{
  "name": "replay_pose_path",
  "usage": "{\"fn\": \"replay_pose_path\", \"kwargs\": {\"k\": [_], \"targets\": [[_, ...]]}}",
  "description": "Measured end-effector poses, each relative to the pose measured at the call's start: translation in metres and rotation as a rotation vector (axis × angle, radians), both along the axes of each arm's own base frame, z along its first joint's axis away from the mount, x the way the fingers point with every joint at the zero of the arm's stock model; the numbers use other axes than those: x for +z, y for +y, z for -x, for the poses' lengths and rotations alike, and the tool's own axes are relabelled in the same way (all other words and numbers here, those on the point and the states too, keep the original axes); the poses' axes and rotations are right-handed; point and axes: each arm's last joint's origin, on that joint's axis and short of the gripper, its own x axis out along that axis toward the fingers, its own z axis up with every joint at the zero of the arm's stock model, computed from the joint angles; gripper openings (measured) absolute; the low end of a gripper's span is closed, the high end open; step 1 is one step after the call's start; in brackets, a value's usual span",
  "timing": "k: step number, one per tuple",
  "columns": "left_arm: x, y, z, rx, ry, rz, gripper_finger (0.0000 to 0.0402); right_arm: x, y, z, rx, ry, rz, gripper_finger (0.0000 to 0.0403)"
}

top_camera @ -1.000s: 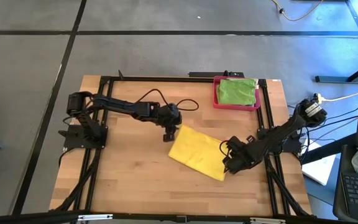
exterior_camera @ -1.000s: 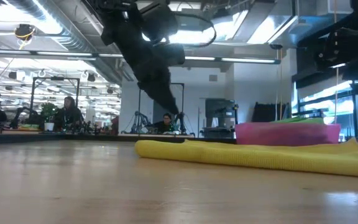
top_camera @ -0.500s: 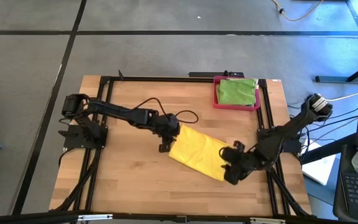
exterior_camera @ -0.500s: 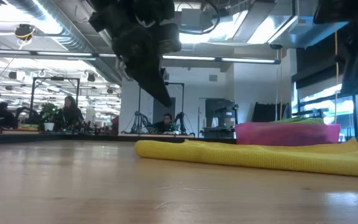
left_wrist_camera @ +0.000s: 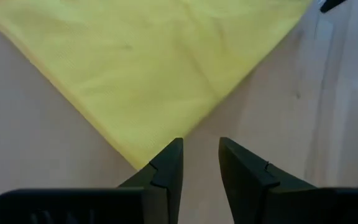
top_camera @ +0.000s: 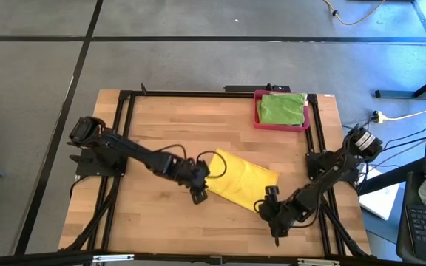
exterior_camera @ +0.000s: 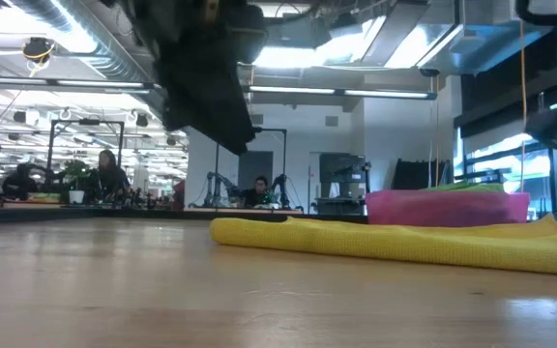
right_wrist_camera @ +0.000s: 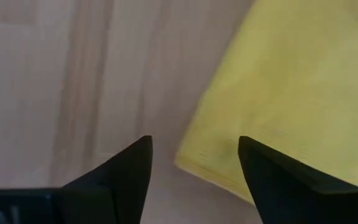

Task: Fold microfiber towels
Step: Fold the yellow towel

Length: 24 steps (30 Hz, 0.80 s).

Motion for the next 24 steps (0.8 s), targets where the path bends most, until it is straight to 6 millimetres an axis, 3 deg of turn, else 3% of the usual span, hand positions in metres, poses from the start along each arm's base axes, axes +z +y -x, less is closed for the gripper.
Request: {"fn": "replay_pose_path", "kwargs": {"k": [5,11,19,24], "targets": [[0.000,-0.027,0.009,0.086,-0.017,0.023,0.0095,-0.012,0.011,0.002,0.053,0.008,0.008,0.0226],[0.000,-0.043,0.015,0.149,-0.025,0.072,0.0095,-0.018,0.013,0.002,0.057,0.011,0.033,0.0193],[0.000,-0.048,0.018,0.156,-0.025,0.091,0.0095,-0.018,0.013,0.001,0.016,-0.010,0.027,0.0132],[0.000,-0.045,0.016,0.163,-0.025,0.089,0.0095,-0.019,0.012,0.001,-0.031,-0.013,0.017,0.0065]]}}
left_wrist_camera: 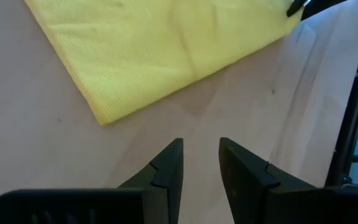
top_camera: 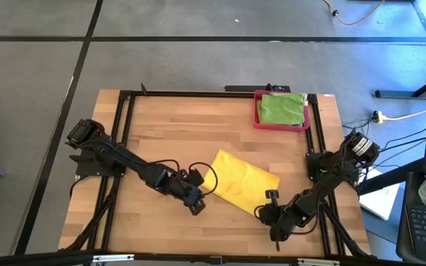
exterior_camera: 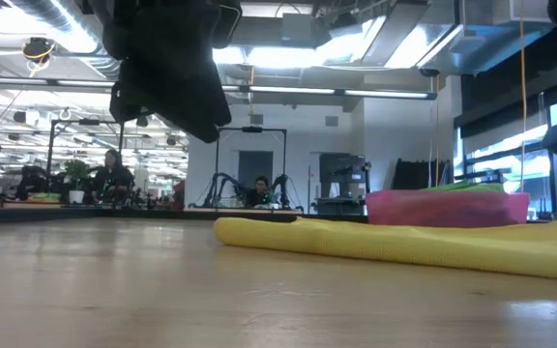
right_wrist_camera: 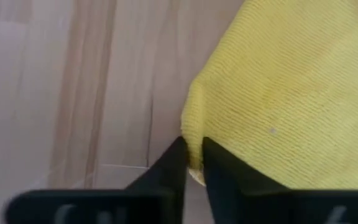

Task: Fold microfiber towels
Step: Fold the yellow towel

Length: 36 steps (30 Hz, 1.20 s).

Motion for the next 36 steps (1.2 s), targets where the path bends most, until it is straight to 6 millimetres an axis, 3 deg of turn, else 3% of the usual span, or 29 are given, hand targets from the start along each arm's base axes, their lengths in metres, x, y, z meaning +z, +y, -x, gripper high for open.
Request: {"fn": "replay_pose_path", "kwargs": {"k": [4,9,14,20,26,36], "targets": [[0.000,0.005,-0.003,-0.016,0.000,0.008,0.0095,0.003,0.002,-0.003,0.022,0.012,0.006,0.0012],[0.006,0.006,-0.011,-0.090,-0.084,0.017,0.0095,0.013,0.001,-0.013,0.036,0.025,0.007,0.0011],[0.023,0.002,-0.021,-0.219,-0.189,-0.100,0.0095,0.027,-0.010,-0.032,0.061,-0.025,0.011,0.0009],[0.038,0.002,-0.027,-0.292,-0.240,-0.242,0.0095,0.046,-0.034,-0.072,0.085,-0.146,0.008,0.0006],[0.036,0.002,-0.026,-0.301,-0.224,-0.247,0.0095,0.065,-0.067,-0.109,0.034,-0.223,-0.110,0.0013],[0.033,0.001,-0.024,-0.361,-0.188,-0.283,0.0117,0.076,-0.076,-0.121,0.058,-0.258,-0.178,0.0014]]}}
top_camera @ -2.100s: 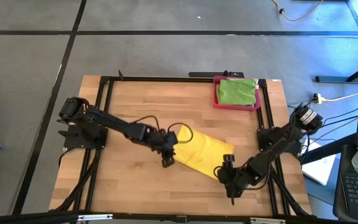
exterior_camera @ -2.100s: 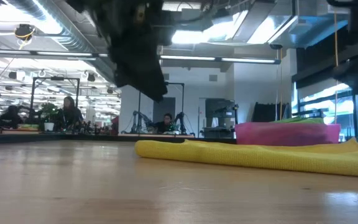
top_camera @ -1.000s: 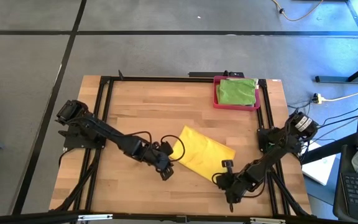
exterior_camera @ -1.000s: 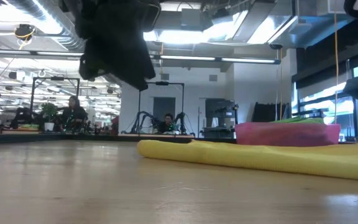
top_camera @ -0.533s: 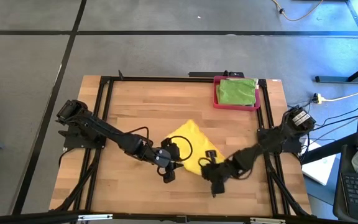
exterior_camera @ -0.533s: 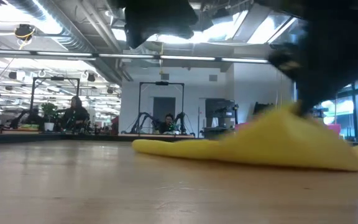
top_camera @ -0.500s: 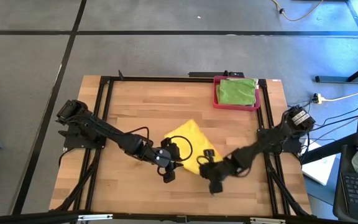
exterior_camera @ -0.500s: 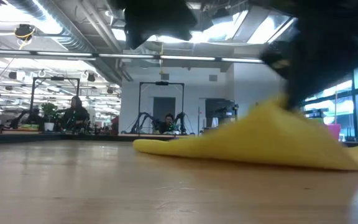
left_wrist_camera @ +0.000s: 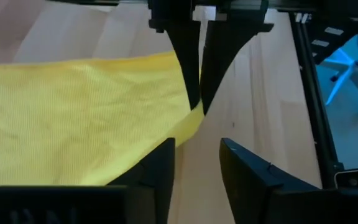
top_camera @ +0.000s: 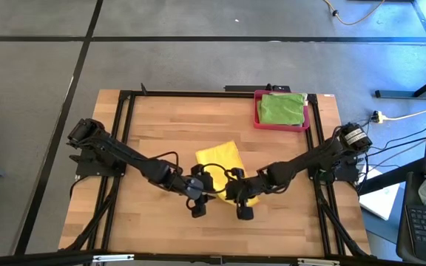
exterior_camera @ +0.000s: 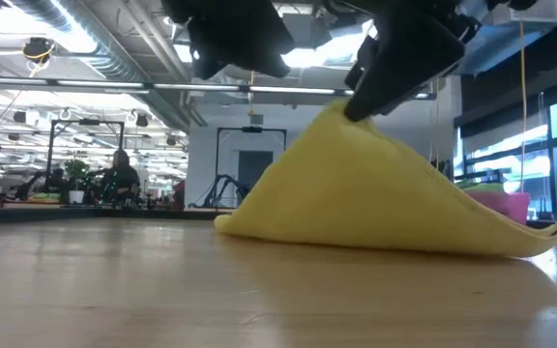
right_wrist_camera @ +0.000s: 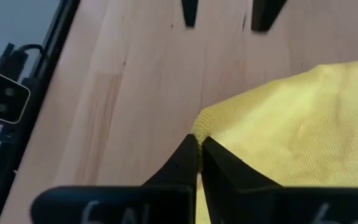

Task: Fold microfiber towels
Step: Fold the yellow towel

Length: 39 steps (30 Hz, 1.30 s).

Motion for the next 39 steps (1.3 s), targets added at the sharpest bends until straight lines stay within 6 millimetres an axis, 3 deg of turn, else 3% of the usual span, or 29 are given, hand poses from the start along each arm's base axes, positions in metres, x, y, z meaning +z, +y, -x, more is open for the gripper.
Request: {"fn": "replay_pose_path", "kwargs": {"k": [9,13,24,34,39], "targets": [[0.003,0.007,-0.008,-0.120,-0.055,-0.068,0.0183,0.000,-0.003,-0.002,-0.009,-0.005,-0.005,0.0018],[-0.007,0.011,-0.015,-0.211,-0.028,-0.058,0.0201,0.000,-0.006,-0.003,-0.022,-0.005,-0.005,0.0018],[-0.031,0.016,-0.027,-0.244,0.000,-0.130,0.0204,0.001,-0.008,-0.004,-0.030,-0.006,-0.007,0.0019],[-0.034,0.013,-0.037,-0.217,-0.075,-0.099,0.0202,0.001,-0.008,-0.004,-0.030,-0.012,-0.010,0.0019],[-0.047,0.009,-0.039,-0.194,-0.041,-0.071,0.0202,0.001,-0.008,-0.004,-0.031,-0.013,-0.010,0.0019]]}}
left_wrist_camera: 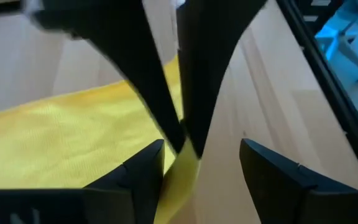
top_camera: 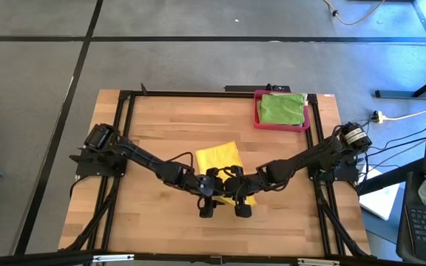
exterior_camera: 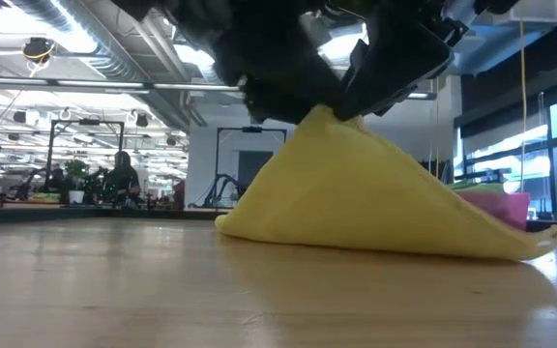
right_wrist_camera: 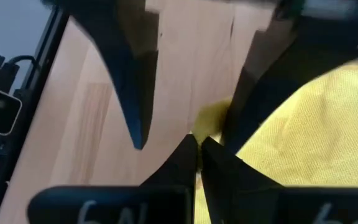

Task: Fold microfiber towels
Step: Fold the yellow towel

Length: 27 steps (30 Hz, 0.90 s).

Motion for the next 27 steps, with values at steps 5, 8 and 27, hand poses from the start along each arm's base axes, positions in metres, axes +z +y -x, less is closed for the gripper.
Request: {"fn": "replay_pose_path", "kwargs": {"k": [5,8,27], "targets": [[-0.0080,-0.0034,-0.0009,0.015,0.020,0.001,0.0199,0.0005,0.0001,-0.0003,-0.001,-0.005,-0.003,0.0019],[-0.0083,-0.0042,-0.0005,0.044,0.019,0.000,0.0190,0.0005,0.0001,-0.0003,-0.001,-0.005,-0.003,0.0019],[-0.0033,-0.0044,-0.0024,0.101,0.047,0.052,0.0053,0.0004,0.0001,-0.0002,-0.001,-0.003,-0.004,0.0020]]}}
